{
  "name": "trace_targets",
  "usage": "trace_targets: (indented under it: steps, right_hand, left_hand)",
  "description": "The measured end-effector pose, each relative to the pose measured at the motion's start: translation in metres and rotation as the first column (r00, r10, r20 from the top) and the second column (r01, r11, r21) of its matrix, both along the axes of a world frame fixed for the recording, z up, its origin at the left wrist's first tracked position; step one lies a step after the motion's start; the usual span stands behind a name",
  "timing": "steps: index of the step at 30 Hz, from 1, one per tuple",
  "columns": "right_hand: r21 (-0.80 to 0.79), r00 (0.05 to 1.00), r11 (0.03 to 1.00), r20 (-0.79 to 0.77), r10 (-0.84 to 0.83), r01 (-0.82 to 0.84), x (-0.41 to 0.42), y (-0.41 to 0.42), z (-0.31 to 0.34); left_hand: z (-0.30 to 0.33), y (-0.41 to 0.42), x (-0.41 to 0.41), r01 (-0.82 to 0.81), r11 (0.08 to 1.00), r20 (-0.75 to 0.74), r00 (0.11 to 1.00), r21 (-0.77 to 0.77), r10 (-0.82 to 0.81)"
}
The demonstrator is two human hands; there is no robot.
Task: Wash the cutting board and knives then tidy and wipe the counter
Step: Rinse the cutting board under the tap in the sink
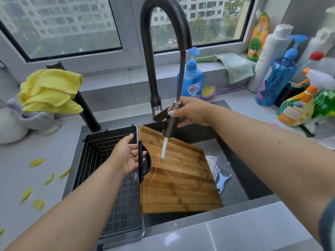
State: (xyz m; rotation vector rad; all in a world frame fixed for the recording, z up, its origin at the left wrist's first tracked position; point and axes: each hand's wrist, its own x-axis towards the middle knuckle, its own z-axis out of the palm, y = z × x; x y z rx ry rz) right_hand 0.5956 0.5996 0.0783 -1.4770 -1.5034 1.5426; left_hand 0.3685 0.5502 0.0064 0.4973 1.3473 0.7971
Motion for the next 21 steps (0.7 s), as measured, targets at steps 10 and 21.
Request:
trace_targets:
  steps: [10,21]
  right_hand:
    - [0.119,0.992,0.988,-0.095,-0.084,0.095,-0.023,0.007,-0.013]
    - [0.303,0.969,0.95,0.205,-0.136,0.069,-0.008,0.007,-0.005]
  left_hand:
    - [-0.023,-0.013,-0.02,-0.06,0.995,0.082,0.994,-0.081,0.067]
    - [-0.032,-0.007,-0.007,-0.094,0.994,0.207,0.973,-0.048,0.102]
